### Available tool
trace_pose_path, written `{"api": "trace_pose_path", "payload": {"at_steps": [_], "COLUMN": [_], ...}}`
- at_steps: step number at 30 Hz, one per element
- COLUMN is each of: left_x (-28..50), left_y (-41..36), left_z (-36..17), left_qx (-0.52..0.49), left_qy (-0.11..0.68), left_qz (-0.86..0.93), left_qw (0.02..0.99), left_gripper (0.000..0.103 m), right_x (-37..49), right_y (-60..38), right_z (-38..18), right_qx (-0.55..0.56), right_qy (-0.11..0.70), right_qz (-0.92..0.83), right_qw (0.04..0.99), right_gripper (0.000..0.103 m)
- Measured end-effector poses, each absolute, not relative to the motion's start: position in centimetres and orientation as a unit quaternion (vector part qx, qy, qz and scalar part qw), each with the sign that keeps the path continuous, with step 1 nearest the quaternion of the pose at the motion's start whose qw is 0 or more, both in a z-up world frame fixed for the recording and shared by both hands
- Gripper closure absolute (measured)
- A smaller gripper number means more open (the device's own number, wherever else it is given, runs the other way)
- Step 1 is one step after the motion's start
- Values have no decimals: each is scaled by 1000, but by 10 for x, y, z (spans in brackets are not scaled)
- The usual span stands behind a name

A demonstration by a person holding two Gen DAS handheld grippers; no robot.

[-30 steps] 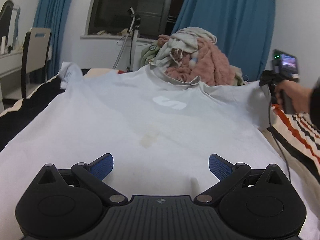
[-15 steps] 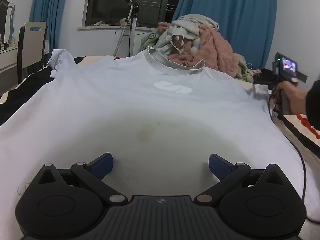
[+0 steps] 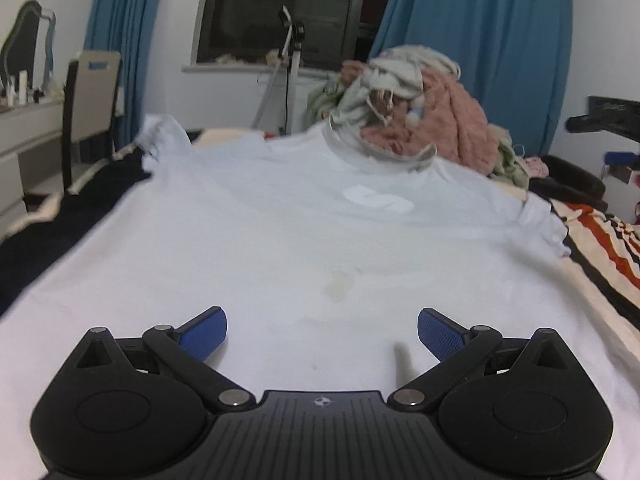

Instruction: Fold clothes

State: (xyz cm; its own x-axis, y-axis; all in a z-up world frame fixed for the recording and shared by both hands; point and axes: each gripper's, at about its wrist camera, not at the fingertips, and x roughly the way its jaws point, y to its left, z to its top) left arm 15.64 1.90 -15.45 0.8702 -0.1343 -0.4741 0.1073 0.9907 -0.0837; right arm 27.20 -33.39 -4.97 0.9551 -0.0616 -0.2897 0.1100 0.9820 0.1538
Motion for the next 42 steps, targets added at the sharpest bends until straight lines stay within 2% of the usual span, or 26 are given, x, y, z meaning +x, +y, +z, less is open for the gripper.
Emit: {"api": "trace_pose_path", "payload": {"at_steps": [7,15,21,26,30,34,37,40,42], "left_x": [113,53,48,56,73,121,167,219,256], "left_y": [28,38,36,35,43,67,95,124,140], "left_z": [-118,-95,-91,-98,-102,-101,-95,-91,-90], "left_qx": [-16,-26,-29,-33,-58,-109,-148,-170,-171], "left_qy": [207,181,188,204,219,255,253,235,234], "left_qz": [-50,-49,-43,-30,-21,9,37,63,74], "left_qw": [977,982,981,978,974,961,955,955,954], "left_gripper": [1,1,1,1,1,2,2,7,14], "right_x": [167,89,77,81,83,90,99,115,126], "right_y": [-282,-239,-228,-230,-231,-236,-237,-237,-238], "right_z": [-35,-55,-76,-78,-87,-96,-105,-114,-121], "right_qx": [127,95,65,87,95,116,126,128,131], "right_qy": [131,131,150,150,167,189,199,208,211], "right_qz": [-23,0,4,8,-4,-9,-4,-9,-14], "right_qw": [983,987,987,985,981,975,972,970,969], "right_gripper": [15,15,15,15,15,15,15,15,15]}}
